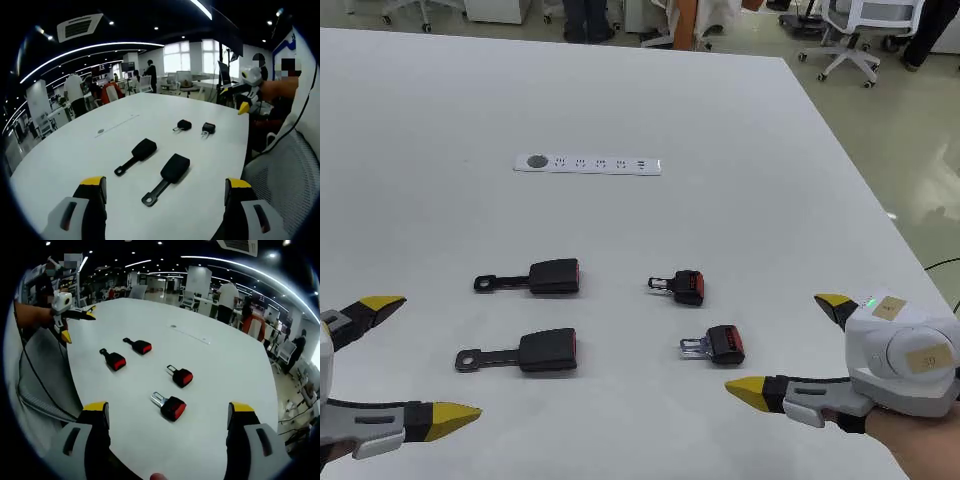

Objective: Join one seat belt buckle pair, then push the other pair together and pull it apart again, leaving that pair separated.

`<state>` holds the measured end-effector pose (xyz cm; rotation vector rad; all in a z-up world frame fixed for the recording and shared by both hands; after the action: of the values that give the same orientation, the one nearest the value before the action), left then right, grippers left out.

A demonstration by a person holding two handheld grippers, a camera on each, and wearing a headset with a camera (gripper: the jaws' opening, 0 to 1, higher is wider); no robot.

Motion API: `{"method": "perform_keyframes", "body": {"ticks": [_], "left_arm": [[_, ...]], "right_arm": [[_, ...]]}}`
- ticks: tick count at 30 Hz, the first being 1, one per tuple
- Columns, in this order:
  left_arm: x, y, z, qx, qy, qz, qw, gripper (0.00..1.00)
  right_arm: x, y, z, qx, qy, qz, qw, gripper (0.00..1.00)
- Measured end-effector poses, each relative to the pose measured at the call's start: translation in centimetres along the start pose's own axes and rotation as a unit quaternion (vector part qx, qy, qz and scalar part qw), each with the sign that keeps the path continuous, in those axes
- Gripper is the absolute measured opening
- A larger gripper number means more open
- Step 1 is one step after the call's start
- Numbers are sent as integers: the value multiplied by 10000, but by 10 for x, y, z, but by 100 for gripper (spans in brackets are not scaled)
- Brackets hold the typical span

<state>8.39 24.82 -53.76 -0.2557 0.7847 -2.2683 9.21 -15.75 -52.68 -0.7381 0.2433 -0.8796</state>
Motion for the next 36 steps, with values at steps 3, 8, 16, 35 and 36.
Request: {"method": "perform_keyframes", "body": {"ticks": [3,8,16,35,36], "left_arm": [[1,0,0,-6,2,-7,10000,100],[1,0,1,1,21,-20,10000,100],[1,1,0,-12,10,-20,10000,100],[-2,1,-6,-41,-39,22,10000,100],[-3,1,-6,-50,-34,44,10000,100]], "right_arm": [[0,-2,0,-2,7,-12,10000,100],[1,-1,1,3,4,-10,10000,100],[-1,0,3,-15,-56,21,10000,100],[-4,1,2,-59,-75,51,9999,100],[-4,2,1,-66,-76,55,9999,100]]}}
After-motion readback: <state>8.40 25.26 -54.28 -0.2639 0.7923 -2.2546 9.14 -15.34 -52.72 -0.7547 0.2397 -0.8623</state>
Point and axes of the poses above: the centre of the closed fingertips' face, and the gripper's own axes: y roughly forward along the fingers, x roughly to its right, z roughly out of its top, the point moved 6 cm from there along -y, roughly backward along the fingers, and after that the axes turned 6 degrees about -x, right-handed, at the moved point
